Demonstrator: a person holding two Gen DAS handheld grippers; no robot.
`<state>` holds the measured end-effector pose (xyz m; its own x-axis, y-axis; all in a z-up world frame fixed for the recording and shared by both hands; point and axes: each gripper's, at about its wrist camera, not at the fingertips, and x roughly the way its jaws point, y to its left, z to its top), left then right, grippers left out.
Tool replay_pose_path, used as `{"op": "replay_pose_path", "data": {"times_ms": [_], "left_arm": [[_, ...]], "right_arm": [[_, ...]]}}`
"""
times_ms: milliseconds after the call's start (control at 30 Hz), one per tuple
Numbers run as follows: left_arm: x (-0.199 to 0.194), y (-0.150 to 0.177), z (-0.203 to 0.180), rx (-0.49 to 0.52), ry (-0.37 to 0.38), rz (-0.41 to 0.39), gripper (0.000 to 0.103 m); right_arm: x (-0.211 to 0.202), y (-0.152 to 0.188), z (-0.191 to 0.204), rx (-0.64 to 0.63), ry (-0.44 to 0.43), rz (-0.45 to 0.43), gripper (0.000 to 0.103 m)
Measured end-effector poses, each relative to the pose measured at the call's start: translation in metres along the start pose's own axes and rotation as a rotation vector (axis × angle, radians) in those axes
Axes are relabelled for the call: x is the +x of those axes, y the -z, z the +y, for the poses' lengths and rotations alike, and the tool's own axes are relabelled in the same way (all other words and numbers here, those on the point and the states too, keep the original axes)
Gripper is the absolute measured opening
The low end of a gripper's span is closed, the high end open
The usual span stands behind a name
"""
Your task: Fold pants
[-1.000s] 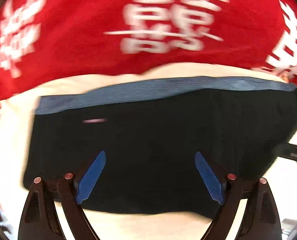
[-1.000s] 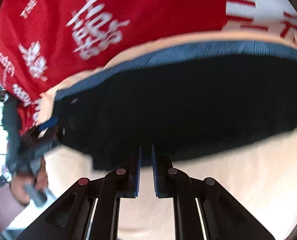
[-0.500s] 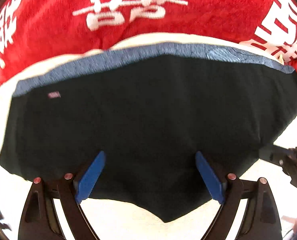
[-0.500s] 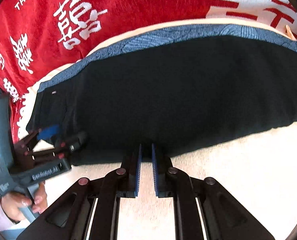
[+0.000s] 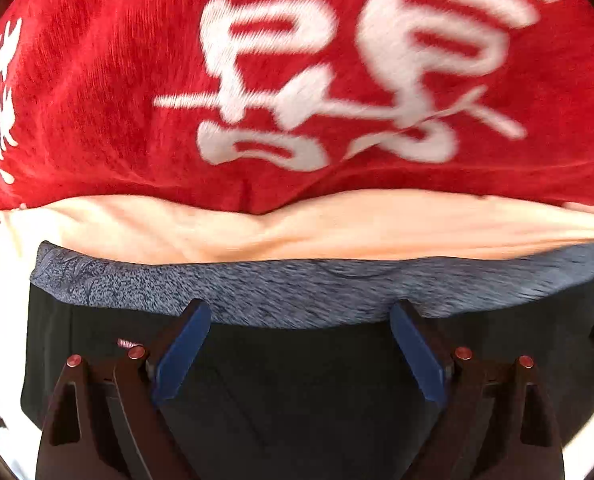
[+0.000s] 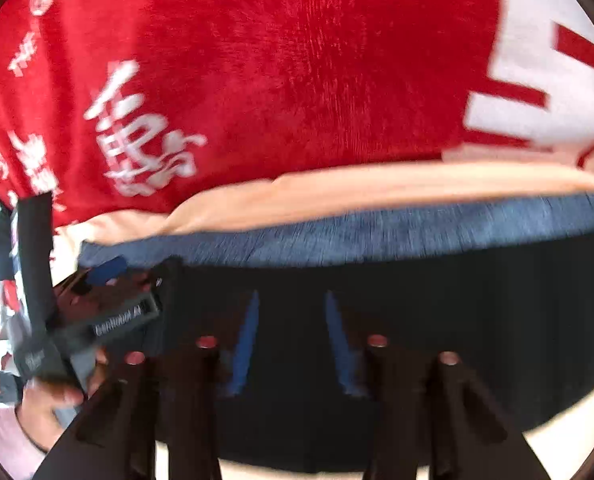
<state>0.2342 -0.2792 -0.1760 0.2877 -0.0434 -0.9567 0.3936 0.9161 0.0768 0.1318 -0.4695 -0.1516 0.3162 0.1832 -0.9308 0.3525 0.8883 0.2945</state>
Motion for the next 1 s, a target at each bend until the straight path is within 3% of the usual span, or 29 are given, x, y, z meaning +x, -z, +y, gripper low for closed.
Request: {"op": "replay_pose_path", "data": {"times_ms": [67, 200, 367, 433, 500, 600, 633, 1000], "left_arm": [[0.010, -0.002, 0.007, -0.031, -0.003, 0.004, 0.093], [0.022, -0.008, 0.023, -0.055, -0.040, 0.002, 0.093], [0.021, -0.013, 0.036, -0.059, -0.095, 0.014, 0.093], [0.014, -0.010, 0.039, -0.056, -0.096, 0.019, 0.093], [0.005, -0.006, 0.037, -0.035, -0.101, 0.016, 0.093], [-0.010, 0.005, 0.029, 0.003, -0.086, 0.030, 0.093], [-0.014, 0.011, 0.024, 0.016, -0.079, 0.028, 0.093], [-0.047, 0.073, -0.048, 0.167, 0.029, 0.081, 0.093]], "right_arm": [[0.016, -0.008, -0.003, -0.010, 0.028, 0.017, 0.037], [0.028, -0.013, -0.023, -0.039, 0.073, -0.002, 0.020], [0.012, -0.024, -0.071, 0.106, 0.188, -0.050, 0.020], [0.002, -0.023, -0.090, 0.181, 0.158, -0.056, 0.024], [-0.009, -0.017, -0.094, 0.177, 0.154, -0.052, 0.027], [-0.024, -0.002, -0.089, 0.119, 0.176, -0.045, 0.048], [-0.030, 0.007, -0.087, 0.106, 0.181, -0.043, 0.051], [-0.072, 0.102, -0.105, 0.229, 0.125, 0.021, 0.052]]}}
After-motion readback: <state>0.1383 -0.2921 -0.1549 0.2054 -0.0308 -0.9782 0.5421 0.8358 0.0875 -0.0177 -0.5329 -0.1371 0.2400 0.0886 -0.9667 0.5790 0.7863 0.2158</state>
